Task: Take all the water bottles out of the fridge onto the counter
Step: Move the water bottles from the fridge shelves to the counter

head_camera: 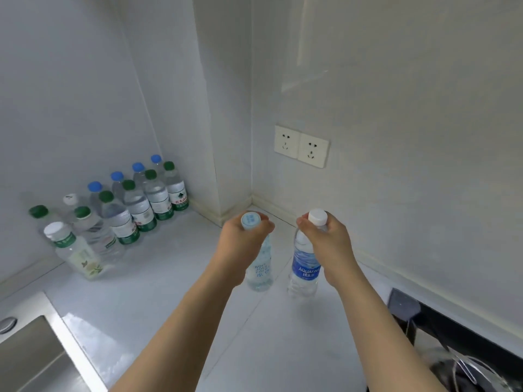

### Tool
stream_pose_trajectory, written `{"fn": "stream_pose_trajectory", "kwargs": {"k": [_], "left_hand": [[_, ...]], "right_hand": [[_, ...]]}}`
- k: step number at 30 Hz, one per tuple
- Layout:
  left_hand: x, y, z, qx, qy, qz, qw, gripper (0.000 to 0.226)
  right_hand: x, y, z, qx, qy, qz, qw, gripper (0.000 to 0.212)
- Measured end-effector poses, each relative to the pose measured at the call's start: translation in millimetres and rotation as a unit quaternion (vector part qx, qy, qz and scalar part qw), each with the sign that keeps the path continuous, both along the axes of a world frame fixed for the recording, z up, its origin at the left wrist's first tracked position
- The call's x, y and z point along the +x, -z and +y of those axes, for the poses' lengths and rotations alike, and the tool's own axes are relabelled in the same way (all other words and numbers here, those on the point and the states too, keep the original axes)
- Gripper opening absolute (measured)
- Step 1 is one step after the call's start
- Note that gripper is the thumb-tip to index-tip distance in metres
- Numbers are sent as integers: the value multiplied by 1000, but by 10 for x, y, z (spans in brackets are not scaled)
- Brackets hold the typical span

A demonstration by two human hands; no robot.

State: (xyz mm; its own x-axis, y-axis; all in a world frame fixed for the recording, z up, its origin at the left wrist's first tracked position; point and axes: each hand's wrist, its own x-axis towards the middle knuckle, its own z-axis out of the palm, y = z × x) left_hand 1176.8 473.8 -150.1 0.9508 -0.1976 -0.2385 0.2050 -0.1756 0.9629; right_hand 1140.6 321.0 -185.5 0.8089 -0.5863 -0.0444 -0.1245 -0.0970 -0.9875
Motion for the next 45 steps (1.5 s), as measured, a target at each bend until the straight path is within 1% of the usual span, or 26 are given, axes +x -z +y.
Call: {"fn": "stream_pose_trajectory", "kwargs": {"k": [4,8,11,13,15,19,22,25,30,33,36,38,40,43,45], "left_hand": [[549,104,403,17,-24,20,999,10],[1015,305,802,47,-23,38,998,10],[1346,479,1047,62,-24,41,997,11],[1557,587,1176,57,-37,47,997,13],[1761,693,1296,46,-61,52,996,12],[2090,903,1483,39,-110,50,992,12],[2349,1063,1584,47,-128,49,989,11],[2546,1193,1634,65,-132,25,989,12],[2850,1392,1643,96,-119,-16,988,14],[3009,1486,1616,117,-115,-38,986,23],[3112,1538,1623,126,-110,-58,984,17],[3110,1628,1648,133,-106,-44,984,20],[3057,1696,1662,138,-108,4,985,34],[3026,1714,1638,135,-129,42,981,44],[3010,1728,1640,135,-128,41,982,50]], "right_hand": [[673,149,365,-6,-43,22,999,15],[1247,298,713,-12,-95,58,994,15],[1640,418,939,-21,-175,130,976,10],[1873,501,1044,-39,-214,166,962,13],[2097,571,1141,-53,-238,183,952,18],[2499,685,1336,-49,-247,182,950,21],[2825,805,1515,-70,-241,178,952,25],[3096,924,1635,-84,-222,166,957,29],[3481,1025,1769,-108,-203,134,964,27],[3627,1047,1781,-92,-194,102,971,20],[3724,1081,1796,-88,-194,86,973,22],[3765,1132,1794,-97,-205,97,969,22],[3805,1209,1753,-104,-230,129,959,18],[3866,1255,1700,-121,-259,183,940,32],[3901,1260,1706,-112,-264,192,938,31]]}}
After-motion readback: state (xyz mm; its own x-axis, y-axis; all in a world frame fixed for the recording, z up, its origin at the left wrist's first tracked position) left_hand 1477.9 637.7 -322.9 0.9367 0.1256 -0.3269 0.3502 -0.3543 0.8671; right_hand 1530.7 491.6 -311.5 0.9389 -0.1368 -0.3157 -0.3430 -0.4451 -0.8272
